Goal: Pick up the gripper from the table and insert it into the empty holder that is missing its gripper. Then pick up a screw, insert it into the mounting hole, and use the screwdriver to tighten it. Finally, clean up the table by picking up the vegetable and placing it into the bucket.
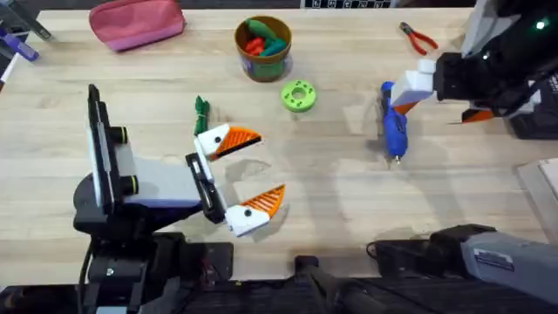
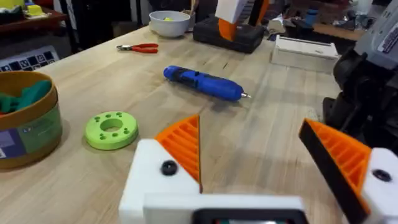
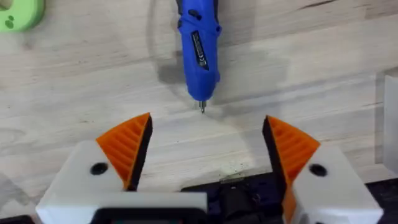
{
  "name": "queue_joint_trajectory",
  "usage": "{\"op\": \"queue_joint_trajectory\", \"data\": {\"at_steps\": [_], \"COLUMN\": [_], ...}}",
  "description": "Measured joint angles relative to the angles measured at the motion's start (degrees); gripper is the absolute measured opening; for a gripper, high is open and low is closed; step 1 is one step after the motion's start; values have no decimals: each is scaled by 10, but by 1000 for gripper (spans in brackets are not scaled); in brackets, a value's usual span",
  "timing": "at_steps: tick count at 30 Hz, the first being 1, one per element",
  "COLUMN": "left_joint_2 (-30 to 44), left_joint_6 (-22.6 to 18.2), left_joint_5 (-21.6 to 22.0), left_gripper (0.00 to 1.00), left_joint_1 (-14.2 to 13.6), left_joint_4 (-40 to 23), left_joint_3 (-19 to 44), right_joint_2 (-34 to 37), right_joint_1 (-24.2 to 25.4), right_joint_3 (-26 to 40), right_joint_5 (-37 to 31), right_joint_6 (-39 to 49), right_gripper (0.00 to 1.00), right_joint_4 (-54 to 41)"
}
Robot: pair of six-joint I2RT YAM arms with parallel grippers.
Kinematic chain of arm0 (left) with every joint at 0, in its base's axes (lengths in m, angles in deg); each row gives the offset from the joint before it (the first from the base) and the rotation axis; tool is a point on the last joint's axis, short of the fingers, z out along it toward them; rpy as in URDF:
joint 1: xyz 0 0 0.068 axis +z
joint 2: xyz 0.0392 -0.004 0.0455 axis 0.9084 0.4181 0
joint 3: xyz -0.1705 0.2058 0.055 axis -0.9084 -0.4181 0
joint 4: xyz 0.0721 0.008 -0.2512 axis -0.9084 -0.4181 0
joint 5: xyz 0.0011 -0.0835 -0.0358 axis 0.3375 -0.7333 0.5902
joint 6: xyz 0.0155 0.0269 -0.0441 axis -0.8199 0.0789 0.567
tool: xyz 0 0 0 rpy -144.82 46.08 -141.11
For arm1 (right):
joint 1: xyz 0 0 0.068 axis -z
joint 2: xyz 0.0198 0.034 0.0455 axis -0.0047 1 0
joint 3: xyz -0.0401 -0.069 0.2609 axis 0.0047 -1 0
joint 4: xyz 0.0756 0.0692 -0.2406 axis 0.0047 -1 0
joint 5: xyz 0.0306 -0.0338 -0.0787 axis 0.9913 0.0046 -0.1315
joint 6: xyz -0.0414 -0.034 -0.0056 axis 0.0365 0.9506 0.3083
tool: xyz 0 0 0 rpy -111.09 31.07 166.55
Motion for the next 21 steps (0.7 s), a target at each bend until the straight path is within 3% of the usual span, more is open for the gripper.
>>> {"op": "queue_joint_trajectory", "data": {"at_steps": [12, 13, 17, 19, 21], "left_joint_2": [0, 0, 0, 0, 0], "left_joint_6": [0, 0, 0, -3, -3], "left_joint_5": [0, 0, 0, 0, 0], "left_gripper": [984, 929, 305, 43, 17], "left_joint_1": [0, 0, 0, 0, 0], "left_joint_4": [0, 0, 0, 0, 0], "left_joint_3": [0, 0, 0, 0, 0], "right_joint_2": [0, 0, 0, 0, 0], "right_joint_1": [0, 0, 0, 0, 0], "right_joint_3": [0, 0, 0, 0, 0], "right_joint_5": [0, 0, 0, 0, 0], "right_joint_6": [0, 0, 0, 0, 0], "right_gripper": [994, 994, 994, 994, 994], "right_joint_4": [3, 3, 3, 3, 3]}}
